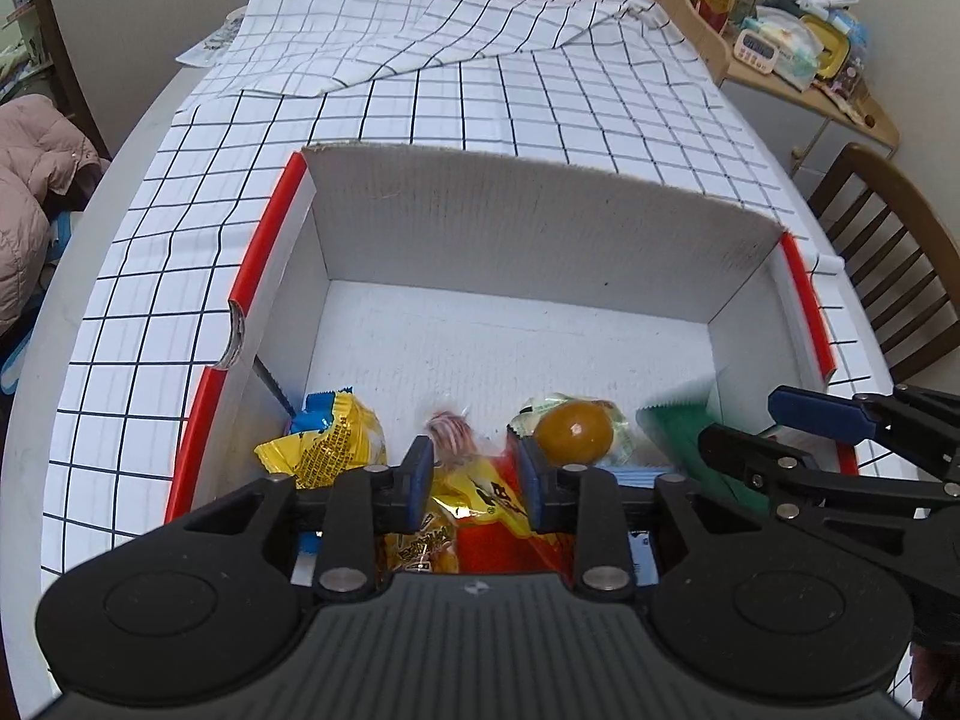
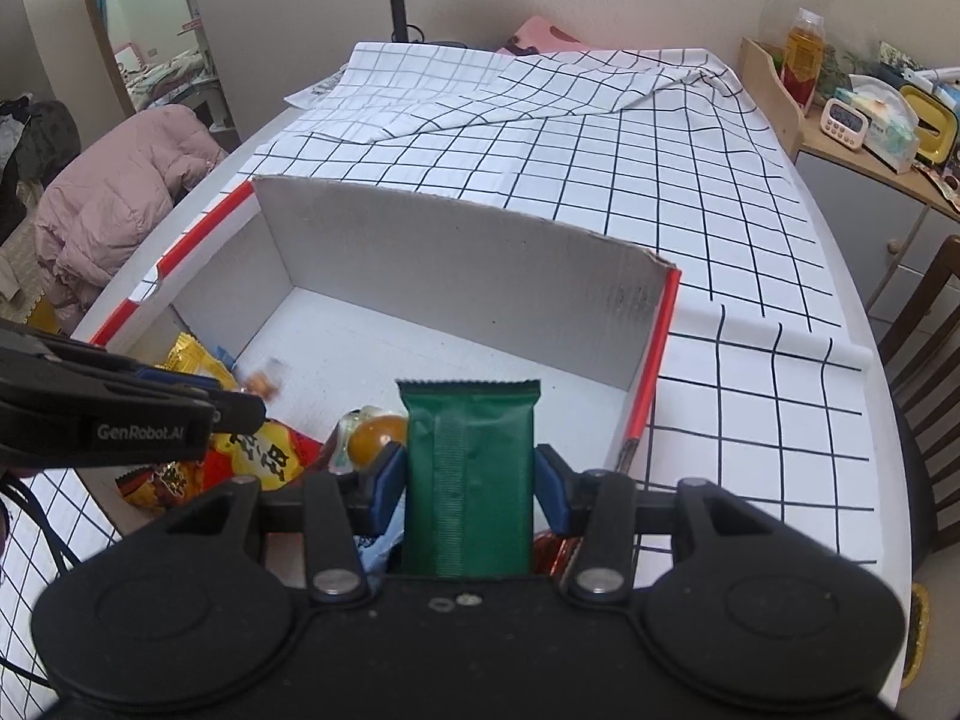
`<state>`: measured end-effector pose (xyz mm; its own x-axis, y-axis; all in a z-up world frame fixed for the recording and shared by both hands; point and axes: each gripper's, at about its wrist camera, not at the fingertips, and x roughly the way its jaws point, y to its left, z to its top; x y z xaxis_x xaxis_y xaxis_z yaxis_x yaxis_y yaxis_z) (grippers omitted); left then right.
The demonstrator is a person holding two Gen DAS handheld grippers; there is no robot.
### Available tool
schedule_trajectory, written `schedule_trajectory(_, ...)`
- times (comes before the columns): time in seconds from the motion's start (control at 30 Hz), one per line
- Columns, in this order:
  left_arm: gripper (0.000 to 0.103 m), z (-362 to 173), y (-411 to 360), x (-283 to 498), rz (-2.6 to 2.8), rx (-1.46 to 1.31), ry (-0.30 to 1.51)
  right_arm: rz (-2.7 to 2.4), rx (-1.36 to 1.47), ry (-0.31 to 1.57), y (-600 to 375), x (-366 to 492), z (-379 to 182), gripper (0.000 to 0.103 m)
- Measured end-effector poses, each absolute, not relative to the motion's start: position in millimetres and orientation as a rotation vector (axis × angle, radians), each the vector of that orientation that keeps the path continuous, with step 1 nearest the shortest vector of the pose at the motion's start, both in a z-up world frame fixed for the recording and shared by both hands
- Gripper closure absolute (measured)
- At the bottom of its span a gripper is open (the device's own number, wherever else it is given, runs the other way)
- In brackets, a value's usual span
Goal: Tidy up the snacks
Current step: 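Carry both snacks into the red box and open both tools, then withdraw both tools from the box back toward the remaining snacks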
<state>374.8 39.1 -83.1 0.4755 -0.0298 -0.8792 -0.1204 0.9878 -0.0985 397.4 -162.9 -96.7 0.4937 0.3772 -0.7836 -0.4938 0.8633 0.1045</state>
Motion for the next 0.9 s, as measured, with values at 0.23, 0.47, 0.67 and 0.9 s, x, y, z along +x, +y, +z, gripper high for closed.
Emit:
schedule_trajectory(0.23, 0.068, -67.2, 41.7, 363.2, 0.044, -0.177, 1.032, 0.536, -0.109, 0.878, -169.3, 389.9, -81.7, 0.047)
schedule_trajectory(0.47, 0.056, -50.6, 43.5, 343.7, 0.032, -0.188, 0.987, 0.535, -0.086, 0.851, -178.1, 375.6, -64.9, 0.045)
schedule_trajectory(0.67, 0.051, -31.4, 41.9, 320.3, 0.013, -0.177, 0.938, 0.545, -0.066, 0.811, -185.4, 354.5, -48.3, 0.001)
schedule_trajectory(0.9, 0.037, -10.6, 39.9, 280.3, -0.018, -0.156, 0.866, 0.579, -0.068, 0.759, -190.2, 319.8, -30.3, 0.001)
